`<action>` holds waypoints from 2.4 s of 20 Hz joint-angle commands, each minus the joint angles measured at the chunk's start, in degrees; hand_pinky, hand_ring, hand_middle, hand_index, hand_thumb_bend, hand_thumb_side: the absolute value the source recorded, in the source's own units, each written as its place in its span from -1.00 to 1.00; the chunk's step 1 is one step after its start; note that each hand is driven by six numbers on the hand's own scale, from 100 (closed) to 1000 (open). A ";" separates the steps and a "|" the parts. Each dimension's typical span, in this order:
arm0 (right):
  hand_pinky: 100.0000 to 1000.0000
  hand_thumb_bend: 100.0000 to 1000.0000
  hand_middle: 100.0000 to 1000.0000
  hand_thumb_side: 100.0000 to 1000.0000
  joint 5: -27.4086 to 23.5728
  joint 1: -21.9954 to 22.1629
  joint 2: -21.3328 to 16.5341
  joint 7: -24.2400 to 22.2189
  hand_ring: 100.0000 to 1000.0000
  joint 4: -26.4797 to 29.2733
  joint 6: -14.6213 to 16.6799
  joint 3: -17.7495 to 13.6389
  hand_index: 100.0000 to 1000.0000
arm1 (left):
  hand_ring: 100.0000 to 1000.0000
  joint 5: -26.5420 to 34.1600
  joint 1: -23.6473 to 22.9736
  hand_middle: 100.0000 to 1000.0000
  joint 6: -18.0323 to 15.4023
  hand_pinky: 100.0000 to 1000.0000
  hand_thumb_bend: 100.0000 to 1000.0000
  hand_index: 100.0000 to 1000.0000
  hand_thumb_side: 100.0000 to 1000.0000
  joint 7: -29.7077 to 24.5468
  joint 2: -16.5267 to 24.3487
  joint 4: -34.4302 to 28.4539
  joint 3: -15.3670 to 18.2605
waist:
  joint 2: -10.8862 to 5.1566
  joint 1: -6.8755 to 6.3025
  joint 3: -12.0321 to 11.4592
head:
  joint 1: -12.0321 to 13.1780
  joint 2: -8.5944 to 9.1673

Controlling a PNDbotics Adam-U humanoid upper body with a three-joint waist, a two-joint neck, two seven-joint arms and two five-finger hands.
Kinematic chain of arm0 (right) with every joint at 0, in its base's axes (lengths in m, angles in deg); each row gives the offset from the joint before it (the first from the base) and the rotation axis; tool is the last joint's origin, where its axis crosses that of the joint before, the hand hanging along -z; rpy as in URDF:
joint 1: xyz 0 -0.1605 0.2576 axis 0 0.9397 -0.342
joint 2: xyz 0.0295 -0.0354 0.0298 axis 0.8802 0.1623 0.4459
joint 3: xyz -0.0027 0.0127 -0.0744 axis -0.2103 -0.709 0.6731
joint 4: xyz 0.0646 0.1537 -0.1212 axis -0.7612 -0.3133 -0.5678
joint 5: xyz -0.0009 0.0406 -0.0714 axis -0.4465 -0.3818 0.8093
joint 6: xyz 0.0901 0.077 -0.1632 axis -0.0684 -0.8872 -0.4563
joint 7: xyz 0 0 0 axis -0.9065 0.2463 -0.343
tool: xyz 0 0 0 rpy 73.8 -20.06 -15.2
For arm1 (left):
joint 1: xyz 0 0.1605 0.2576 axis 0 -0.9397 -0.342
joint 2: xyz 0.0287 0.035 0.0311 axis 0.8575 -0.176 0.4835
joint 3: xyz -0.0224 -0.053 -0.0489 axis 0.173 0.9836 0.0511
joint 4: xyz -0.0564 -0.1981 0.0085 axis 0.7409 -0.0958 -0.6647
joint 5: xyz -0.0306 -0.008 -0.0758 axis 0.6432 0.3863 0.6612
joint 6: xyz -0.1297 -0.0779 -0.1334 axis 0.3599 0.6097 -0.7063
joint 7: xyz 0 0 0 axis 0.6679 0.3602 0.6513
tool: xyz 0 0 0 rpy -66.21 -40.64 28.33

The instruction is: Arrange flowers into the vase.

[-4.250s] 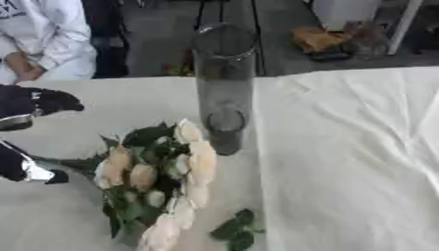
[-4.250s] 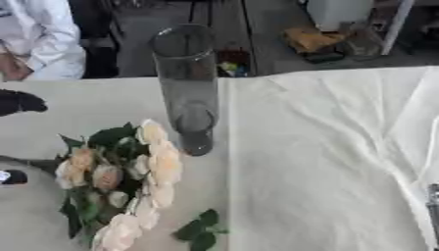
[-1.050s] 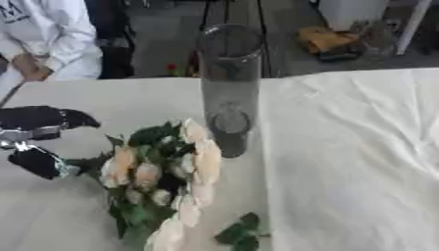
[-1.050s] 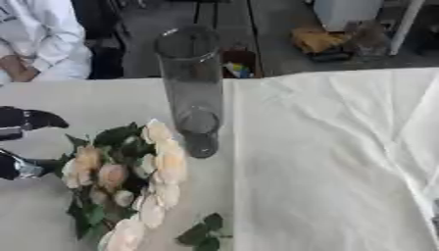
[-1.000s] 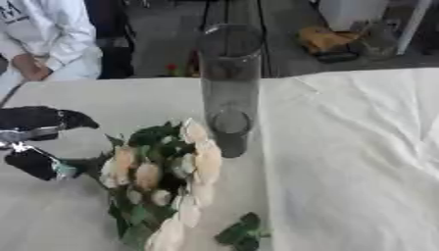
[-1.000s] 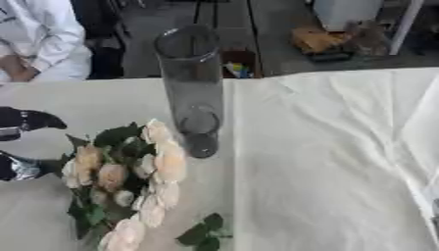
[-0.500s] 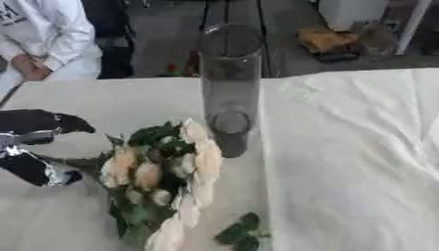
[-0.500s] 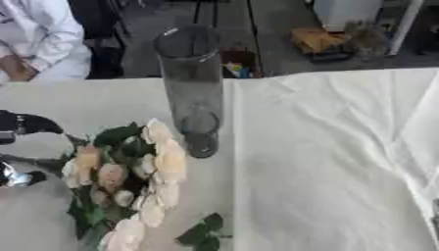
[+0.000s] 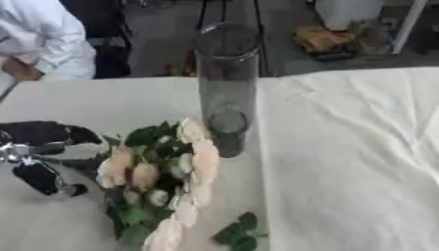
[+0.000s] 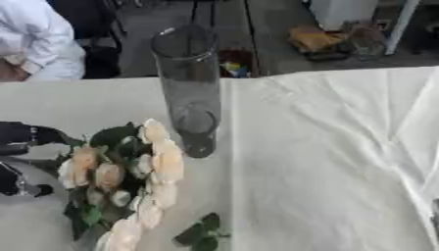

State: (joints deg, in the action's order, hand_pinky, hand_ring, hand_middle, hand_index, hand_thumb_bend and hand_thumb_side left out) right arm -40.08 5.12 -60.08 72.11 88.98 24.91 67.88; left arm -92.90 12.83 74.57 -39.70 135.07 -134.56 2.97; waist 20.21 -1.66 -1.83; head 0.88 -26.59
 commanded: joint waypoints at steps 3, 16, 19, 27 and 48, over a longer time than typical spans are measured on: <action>0.29 -1.00 -0.04 0.87 -0.93 -0.71 -0.56 -0.24 0.09 1.02 0.13 0.10 0.56 | 0.86 -1.72 2.01 0.88 -0.62 0.57 -0.23 1.00 -0.05 2.70 -0.59 2.42 0.05 | -0.82 -0.05 0.12 | 0.27 0.53; 0.30 -1.00 -0.06 0.86 -1.65 -0.96 -0.55 -0.04 0.09 1.02 0.45 0.22 0.55 | 0.82 -6.71 3.71 0.86 -1.44 0.55 -0.23 1.00 -0.09 3.31 -3.61 8.02 -0.12 | -0.38 -0.10 0.51 | 0.65 0.92; 0.30 -1.00 -0.06 0.86 -1.74 -0.98 -0.54 0.09 0.09 1.02 0.41 0.20 0.55 | 0.74 -6.84 3.89 0.77 -1.93 0.50 -0.24 0.92 -0.13 3.78 -4.08 8.62 -0.11 | -0.35 -0.10 0.61 | 0.65 1.07; 0.32 -1.00 -0.07 0.86 -1.73 -0.77 -0.45 0.19 0.09 1.02 0.00 0.12 0.55 | 0.23 -5.59 4.04 0.30 -2.36 0.32 -0.29 0.52 -0.16 8.72 -4.99 9.87 -0.23 | -0.28 -0.08 0.72 | 0.87 1.30; 0.34 -1.00 -0.08 0.86 -1.67 -0.09 -0.25 0.12 0.09 1.02 -0.98 -0.09 0.56 | -0.60 -0.22 4.15 -0.36 -2.76 -0.19 -0.74 -0.14 -0.42 7.85 -5.51 10.44 -0.83 | -0.18 -0.35 0.99 | 1.03 1.35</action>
State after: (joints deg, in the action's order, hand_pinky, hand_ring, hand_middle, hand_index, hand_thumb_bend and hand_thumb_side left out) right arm -41.50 5.25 -60.00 72.15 88.98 24.16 68.13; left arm -93.22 16.48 71.76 -31.44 128.83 -124.21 2.34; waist 20.87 -2.02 -0.85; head 1.73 -25.94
